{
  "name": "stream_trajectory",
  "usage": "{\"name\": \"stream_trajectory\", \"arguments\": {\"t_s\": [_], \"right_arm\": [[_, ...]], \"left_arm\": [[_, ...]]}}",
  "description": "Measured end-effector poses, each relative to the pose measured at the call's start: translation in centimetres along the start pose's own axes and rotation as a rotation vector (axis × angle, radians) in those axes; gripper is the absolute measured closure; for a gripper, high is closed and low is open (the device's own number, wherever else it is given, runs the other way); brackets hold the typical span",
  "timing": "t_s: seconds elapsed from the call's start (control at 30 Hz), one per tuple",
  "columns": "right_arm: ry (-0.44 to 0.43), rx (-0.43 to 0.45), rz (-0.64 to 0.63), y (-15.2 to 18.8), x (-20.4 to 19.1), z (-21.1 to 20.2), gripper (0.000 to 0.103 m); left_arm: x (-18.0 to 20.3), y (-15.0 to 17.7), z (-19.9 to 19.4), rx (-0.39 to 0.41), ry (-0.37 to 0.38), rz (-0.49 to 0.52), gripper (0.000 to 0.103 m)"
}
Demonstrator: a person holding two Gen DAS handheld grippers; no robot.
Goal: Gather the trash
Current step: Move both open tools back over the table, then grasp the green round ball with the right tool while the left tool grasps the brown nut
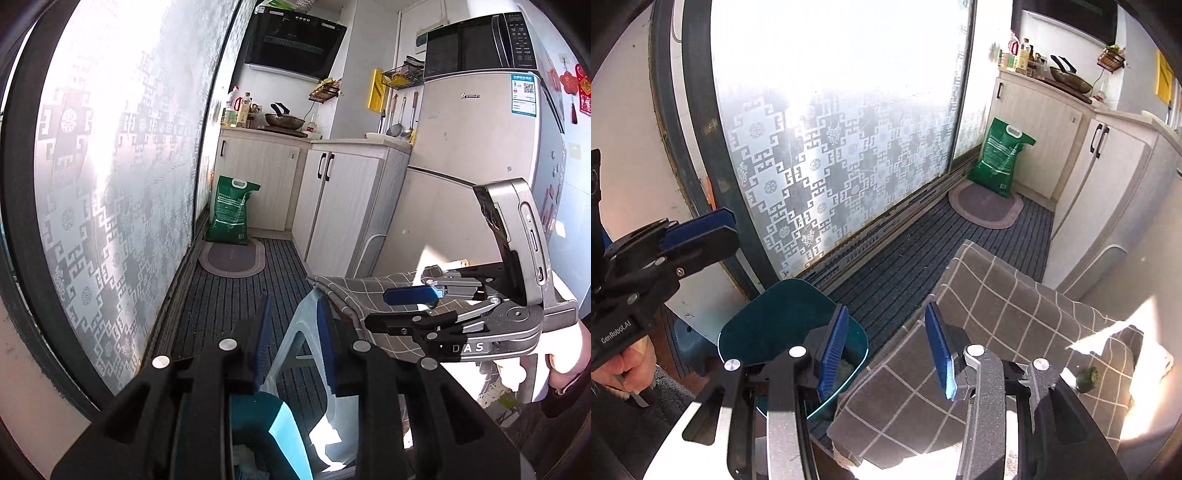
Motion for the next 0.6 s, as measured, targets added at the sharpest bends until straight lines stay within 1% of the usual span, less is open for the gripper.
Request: {"name": "stream_trajectory", "arguments": {"t_s": [0.17,0.47,0.57,0.6], "right_arm": [[0.023,-0.005,0.039,1.8,3.3,-0.8,0.059],[0.049,-0.009,0.129,4.4,10.0,-1.6,0.059],[0.056,0.0,0.15,5.4,11.7,-2.4,0.059],[0.054,0.003,0.16,5.7,12.2,-2.6,0.059]], "left_arm": [[3.7,0.3,3.4,-0.063,0.035,0.048,0.075],[10.1,1.8,9.9,-0.216,0.115,0.131,0.074],[12.2,2.4,11.8,-0.259,0.137,0.159,0.071],[12.8,2.5,12.3,-0.27,0.143,0.169,0.068]]}}
Point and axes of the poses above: each gripper's, at about its wrist camera, not at the fingertips, and z roughly the way its jaws point, x to its right, y to its underside, the point moved 6 cm from there along z, roughly the way its jaws point, and after that the axes turned 10 degrees about -x, right-handed, at the moved point
